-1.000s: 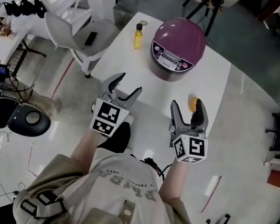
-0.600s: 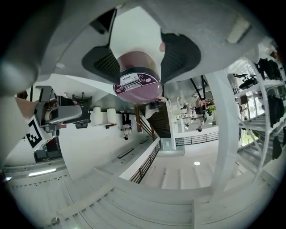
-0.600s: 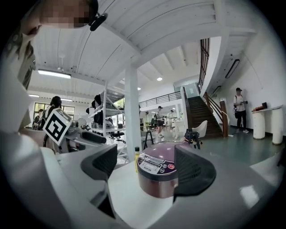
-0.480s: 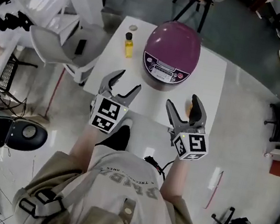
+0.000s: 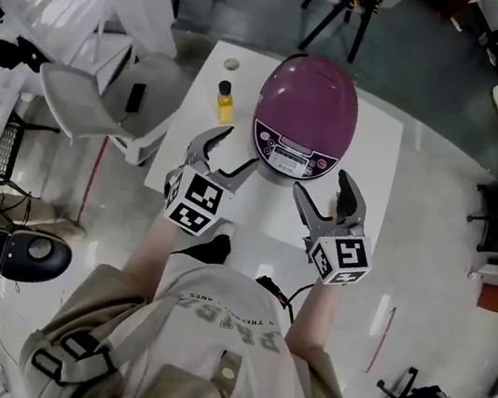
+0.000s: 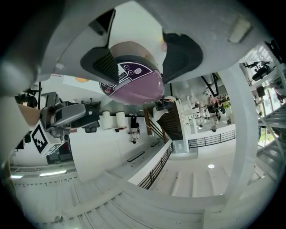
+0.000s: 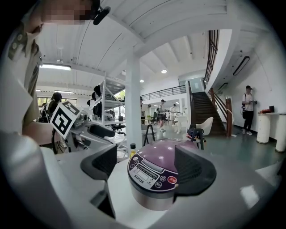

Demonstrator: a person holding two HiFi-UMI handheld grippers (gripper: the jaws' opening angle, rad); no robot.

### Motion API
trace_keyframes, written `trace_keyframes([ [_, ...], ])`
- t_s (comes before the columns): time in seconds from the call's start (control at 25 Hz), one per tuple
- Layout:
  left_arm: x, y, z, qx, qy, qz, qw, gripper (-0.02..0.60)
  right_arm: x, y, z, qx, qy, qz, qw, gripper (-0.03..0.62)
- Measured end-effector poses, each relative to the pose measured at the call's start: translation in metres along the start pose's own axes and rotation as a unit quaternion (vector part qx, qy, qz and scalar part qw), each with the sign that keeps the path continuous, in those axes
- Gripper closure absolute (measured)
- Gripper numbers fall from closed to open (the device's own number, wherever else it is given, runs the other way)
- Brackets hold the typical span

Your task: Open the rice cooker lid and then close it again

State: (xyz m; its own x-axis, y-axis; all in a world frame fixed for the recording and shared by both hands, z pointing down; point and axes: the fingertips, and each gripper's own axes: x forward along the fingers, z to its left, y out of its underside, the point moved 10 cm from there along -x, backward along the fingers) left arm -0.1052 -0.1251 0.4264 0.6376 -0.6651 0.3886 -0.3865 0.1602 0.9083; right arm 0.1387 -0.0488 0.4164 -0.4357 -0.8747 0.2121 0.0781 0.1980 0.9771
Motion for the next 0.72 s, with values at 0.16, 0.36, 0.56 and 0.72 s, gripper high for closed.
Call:
trace_keyframes([
  [0.16,0.020,0.000,0.014,0.015,0.029,0.011,0.9994,0.244,0.021,0.000,-0.004,-0.002,-0.018,0.022,1.000,0.215],
  [0.36,0.043,0.004,0.021,0.036,0.083,0.023,0.9956,0.219,0.043,0.002,-0.006,-0.022,-0.046,0.060,0.997,0.207],
  [0.56,0.062,0.014,0.027,0.072,0.127,0.043,0.9883,0.204,0.065,0.010,-0.005,-0.032,-0.095,0.117,0.988,0.207],
  [0.72,0.074,0.018,0.029,0.122,0.155,0.058,0.9786,0.197,0.076,0.015,0.000,-0.068,-0.109,0.156,0.979,0.207],
])
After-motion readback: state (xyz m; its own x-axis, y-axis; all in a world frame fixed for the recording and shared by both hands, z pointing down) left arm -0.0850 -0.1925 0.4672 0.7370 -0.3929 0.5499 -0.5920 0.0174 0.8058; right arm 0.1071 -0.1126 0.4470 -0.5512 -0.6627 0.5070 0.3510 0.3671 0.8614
